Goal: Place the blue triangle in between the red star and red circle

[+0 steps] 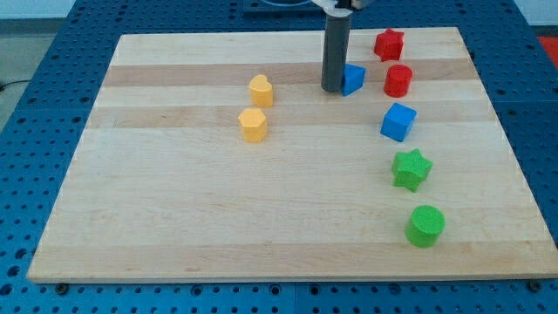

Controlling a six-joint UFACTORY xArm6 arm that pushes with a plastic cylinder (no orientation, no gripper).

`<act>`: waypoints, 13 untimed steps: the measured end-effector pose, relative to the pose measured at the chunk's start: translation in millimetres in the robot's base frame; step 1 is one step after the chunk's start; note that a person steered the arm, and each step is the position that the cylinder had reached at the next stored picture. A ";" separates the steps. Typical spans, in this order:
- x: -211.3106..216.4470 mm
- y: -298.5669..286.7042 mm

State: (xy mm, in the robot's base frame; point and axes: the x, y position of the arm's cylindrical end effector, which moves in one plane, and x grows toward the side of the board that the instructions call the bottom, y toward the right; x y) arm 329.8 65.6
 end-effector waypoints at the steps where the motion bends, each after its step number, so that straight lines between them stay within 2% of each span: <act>1: 7.4 0.6; 2: 9.0 12.2; 4: -18.8 41.2; 7: -43.9 34.5; 13: -46.1 74.5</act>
State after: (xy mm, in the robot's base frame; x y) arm 283.8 140.1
